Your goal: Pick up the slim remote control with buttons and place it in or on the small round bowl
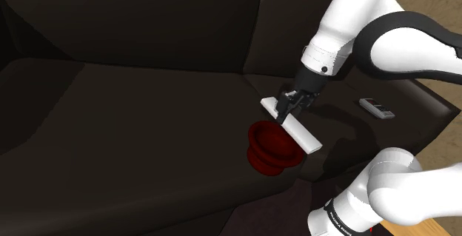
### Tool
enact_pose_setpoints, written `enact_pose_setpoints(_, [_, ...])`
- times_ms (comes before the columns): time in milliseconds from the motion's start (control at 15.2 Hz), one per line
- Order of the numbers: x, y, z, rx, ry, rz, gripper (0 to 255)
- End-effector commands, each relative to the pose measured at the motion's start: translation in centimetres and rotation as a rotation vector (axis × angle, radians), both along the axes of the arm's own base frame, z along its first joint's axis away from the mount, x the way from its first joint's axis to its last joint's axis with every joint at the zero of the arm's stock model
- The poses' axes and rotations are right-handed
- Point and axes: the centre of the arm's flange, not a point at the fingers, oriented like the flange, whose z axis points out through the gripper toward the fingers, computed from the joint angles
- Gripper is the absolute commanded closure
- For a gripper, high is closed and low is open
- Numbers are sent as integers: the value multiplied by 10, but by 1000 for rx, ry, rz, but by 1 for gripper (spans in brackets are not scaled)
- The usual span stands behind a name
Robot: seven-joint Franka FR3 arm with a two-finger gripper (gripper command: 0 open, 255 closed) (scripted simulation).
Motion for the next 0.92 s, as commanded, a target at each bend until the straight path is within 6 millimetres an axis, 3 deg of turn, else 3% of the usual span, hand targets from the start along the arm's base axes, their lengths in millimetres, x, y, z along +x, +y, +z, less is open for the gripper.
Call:
enact_pose_setpoints(0, [-1,0,-11,0,0,0,255])
enact_pose_setpoints(660, [-1,0,-65,0,0,0,255])
enact_pose_setpoints(858, [-1,0,-65,0,0,0,255])
